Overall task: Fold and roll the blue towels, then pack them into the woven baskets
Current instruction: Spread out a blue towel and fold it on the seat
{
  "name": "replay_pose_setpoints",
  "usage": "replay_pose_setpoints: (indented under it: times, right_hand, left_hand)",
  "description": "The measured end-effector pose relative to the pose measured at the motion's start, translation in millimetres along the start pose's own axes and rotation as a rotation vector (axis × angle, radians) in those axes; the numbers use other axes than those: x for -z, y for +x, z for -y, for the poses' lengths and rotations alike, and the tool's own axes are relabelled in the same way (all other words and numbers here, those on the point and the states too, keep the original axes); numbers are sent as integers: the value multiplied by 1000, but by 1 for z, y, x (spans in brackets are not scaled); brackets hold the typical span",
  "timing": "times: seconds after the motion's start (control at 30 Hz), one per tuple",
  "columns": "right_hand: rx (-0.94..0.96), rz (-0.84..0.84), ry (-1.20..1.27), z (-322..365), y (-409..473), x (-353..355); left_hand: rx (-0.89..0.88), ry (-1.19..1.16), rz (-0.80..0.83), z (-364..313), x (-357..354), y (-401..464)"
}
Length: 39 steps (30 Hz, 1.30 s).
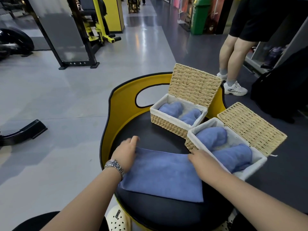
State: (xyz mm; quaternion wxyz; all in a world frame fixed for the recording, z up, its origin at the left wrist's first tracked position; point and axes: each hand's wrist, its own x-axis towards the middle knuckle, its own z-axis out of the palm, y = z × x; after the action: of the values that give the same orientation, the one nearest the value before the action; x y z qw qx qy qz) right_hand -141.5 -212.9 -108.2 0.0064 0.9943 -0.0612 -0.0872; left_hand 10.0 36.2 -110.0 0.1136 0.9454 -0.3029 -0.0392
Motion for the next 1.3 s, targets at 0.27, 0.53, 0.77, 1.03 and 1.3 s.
replay_pose_setpoints:
  times: [0.27, 0.53, 0.77, 1.03, 1.3]
  right_hand:
    - [64, 109, -170, 22, -6, -5]
    - [52, 45, -115, 23, -5, -1]
    - [120, 3, -30, 41, -5, -1]
    - [164, -65, -9, 53, -3, 9]
    - [166, -59, 152, 52, -4, 9]
  left_hand:
    - [-120, 220, 280, -2, -12, -19]
    - [230, 44, 281, 1, -14, -36]
    - [478, 12, 379, -2, -21, -43]
    - [362, -30, 360, -4, 3, -43]
    - [455, -228, 360, -16, -11, -46]
